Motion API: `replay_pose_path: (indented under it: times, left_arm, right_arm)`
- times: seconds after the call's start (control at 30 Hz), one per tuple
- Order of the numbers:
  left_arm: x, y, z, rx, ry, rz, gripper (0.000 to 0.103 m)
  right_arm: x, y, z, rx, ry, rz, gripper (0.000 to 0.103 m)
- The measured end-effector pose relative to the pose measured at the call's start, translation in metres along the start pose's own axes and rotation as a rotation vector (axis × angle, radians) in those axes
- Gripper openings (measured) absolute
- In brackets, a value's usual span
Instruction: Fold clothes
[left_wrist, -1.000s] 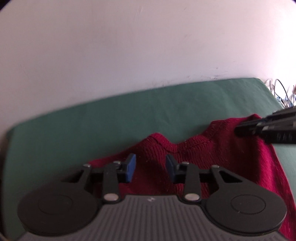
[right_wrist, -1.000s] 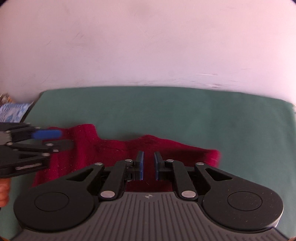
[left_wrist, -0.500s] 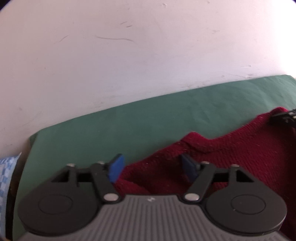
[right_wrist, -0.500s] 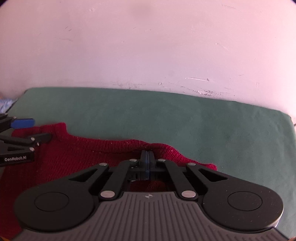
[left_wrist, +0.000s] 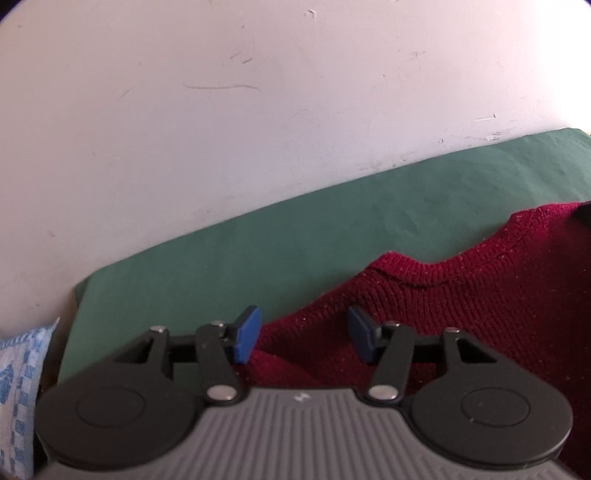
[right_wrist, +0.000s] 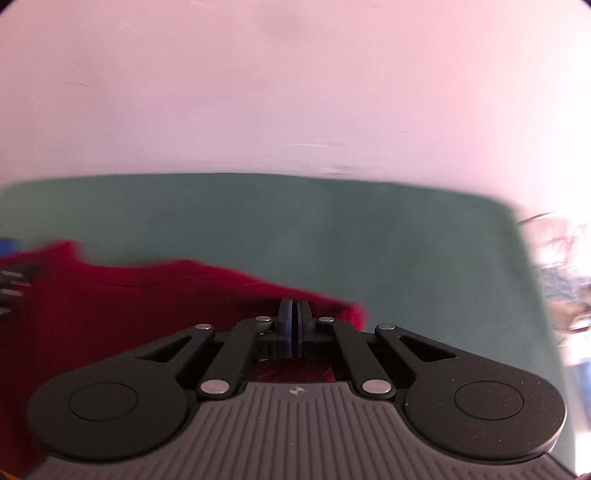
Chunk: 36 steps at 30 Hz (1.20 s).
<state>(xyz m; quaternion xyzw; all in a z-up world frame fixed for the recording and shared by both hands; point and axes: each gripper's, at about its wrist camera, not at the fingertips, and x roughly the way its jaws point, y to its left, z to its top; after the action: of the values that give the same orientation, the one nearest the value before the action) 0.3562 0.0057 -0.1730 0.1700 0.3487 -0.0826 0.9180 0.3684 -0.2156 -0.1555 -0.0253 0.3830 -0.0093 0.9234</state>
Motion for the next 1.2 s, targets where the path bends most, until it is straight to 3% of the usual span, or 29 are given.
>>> replay_pose_path:
  times: [0.03, 0.1, 0.27, 0.37, 0.47, 0.63, 0.8, 0.93, 1.03, 1.2]
  left_arm:
    - [-0.002, 0.001, 0.001, 0.000, 0.003, -0.005, 0.057]
    - [-0.020, 0.008, -0.001, -0.004, -0.010, -0.031, 0.051]
    - [-0.100, 0.028, -0.019, -0.025, -0.117, -0.073, 0.062]
    - [-0.149, 0.041, -0.030, -0.038, -0.181, -0.099, 0.062]
    - [-0.205, 0.051, -0.066, -0.043, -0.186, -0.129, 0.062]
    - [-0.282, 0.040, -0.137, -0.040, -0.115, -0.227, 0.061]
    - [-0.324, 0.003, -0.202, -0.021, -0.006, -0.324, 0.056]
    - [-0.325, -0.024, -0.233, -0.013, 0.106, -0.340, 0.054]
    - [-0.321, -0.037, -0.250, -0.016, 0.146, -0.347, 0.056]
    - [-0.338, -0.051, -0.259, 0.020, 0.123, -0.272, 0.054]
  right_arm:
    - [-0.002, -0.002, 0.000, 0.004, 0.001, 0.027, 0.005]
    - [-0.015, -0.006, 0.001, 0.041, -0.020, 0.117, 0.003]
    - [-0.082, -0.006, 0.001, 0.136, -0.102, 0.231, 0.006]
    - [-0.136, 0.007, -0.025, 0.027, -0.117, 0.239, 0.015]
    - [-0.186, 0.006, -0.072, 0.027, -0.065, 0.297, 0.018]
    - [-0.256, 0.008, -0.157, 0.044, 0.044, 0.411, 0.017]
    - [-0.298, 0.024, -0.220, -0.040, 0.154, 0.446, 0.017]
    - [-0.292, 0.028, -0.238, -0.040, 0.231, 0.483, 0.017]
    - [-0.293, 0.033, -0.253, -0.057, 0.254, 0.493, 0.017]
    - [-0.306, 0.034, -0.254, -0.131, 0.220, 0.494, 0.017]
